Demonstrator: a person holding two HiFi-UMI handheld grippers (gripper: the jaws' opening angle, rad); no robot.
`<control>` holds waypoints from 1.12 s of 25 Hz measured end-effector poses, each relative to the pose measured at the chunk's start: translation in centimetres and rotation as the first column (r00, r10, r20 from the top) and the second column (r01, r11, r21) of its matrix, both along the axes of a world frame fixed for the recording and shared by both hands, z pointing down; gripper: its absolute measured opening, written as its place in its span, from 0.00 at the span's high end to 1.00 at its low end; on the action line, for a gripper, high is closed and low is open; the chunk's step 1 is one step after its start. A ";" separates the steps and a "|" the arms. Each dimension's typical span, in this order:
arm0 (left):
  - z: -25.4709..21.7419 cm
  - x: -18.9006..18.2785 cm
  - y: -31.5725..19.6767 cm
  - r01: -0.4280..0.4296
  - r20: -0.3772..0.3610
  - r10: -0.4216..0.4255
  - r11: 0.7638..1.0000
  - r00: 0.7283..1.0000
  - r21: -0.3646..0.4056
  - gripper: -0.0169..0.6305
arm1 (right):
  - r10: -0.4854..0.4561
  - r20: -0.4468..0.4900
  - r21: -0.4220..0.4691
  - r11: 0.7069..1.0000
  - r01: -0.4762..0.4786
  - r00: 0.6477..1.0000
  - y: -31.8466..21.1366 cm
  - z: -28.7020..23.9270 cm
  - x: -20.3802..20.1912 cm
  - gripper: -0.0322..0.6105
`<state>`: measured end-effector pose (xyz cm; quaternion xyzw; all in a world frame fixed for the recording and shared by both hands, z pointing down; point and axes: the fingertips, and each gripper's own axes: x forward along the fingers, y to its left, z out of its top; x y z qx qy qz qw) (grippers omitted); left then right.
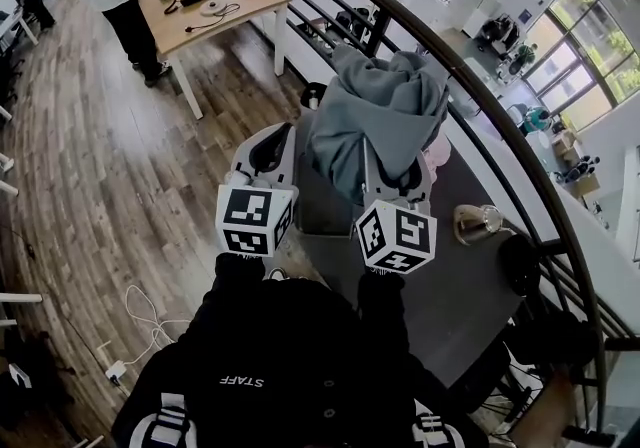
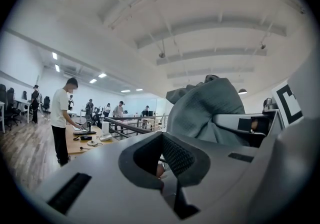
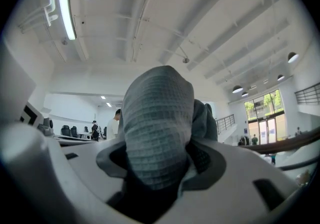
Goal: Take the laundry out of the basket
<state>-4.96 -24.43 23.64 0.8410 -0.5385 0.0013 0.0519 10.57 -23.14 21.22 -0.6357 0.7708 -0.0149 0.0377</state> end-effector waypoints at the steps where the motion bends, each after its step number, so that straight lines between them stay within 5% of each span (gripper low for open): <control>1: -0.2 0.0 -0.1 0.001 -0.001 -0.001 1.000 1.000 0.004 0.97 | 0.001 0.002 0.010 1.000 -0.001 1.000 0.0 -0.3 0.0 0.52; 28: -3.0 0.8 -1.0 0.034 -0.023 -0.032 0.996 0.999 0.084 0.97 | 0.016 -0.016 0.140 0.990 -0.014 1.000 0.4 -4.3 1.3 0.51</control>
